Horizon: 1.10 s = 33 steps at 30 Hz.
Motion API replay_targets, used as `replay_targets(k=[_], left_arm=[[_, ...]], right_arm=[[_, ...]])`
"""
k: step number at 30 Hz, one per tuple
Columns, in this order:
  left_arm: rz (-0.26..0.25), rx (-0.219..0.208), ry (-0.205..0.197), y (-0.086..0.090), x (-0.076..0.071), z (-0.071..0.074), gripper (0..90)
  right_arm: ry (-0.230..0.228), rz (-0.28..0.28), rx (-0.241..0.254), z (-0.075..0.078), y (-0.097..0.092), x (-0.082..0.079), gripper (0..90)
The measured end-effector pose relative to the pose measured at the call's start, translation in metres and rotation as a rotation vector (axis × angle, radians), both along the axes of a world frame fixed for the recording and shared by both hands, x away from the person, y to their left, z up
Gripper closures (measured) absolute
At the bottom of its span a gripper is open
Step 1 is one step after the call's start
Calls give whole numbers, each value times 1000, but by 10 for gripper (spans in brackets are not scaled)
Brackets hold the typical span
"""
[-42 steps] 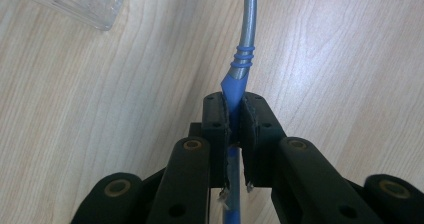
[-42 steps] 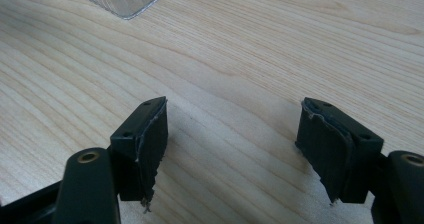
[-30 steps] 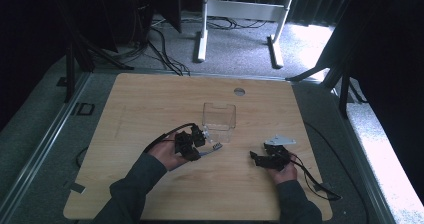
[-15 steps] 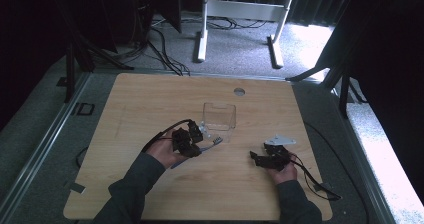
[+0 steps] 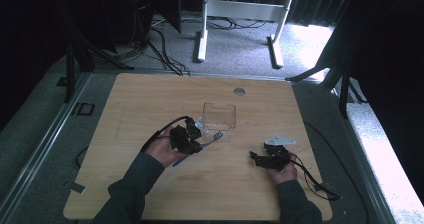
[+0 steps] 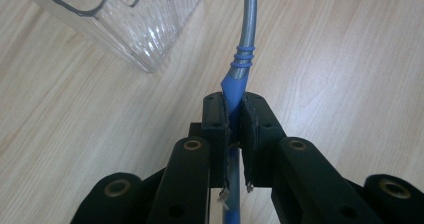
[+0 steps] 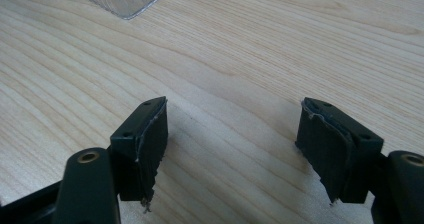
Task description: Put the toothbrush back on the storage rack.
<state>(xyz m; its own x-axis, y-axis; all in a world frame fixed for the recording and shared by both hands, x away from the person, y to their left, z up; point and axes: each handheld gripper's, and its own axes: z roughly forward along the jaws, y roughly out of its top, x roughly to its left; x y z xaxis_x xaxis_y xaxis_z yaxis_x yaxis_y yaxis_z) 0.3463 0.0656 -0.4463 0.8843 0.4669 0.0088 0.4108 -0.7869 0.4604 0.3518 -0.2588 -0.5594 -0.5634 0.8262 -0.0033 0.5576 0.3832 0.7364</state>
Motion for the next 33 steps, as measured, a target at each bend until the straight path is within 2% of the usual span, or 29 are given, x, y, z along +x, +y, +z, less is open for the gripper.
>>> replay_targets(k=[11,18,33], left_arm=[[12,-22,-5,1,1,2,820],[33,-38,-31,3,1,5,819],[58,-67,-53,7,2,10,820]], right_arm=[[0,0,0,0,0,0,280],[0,0,0,0,0,0,280],[1,0,0,0,0,0,280]])
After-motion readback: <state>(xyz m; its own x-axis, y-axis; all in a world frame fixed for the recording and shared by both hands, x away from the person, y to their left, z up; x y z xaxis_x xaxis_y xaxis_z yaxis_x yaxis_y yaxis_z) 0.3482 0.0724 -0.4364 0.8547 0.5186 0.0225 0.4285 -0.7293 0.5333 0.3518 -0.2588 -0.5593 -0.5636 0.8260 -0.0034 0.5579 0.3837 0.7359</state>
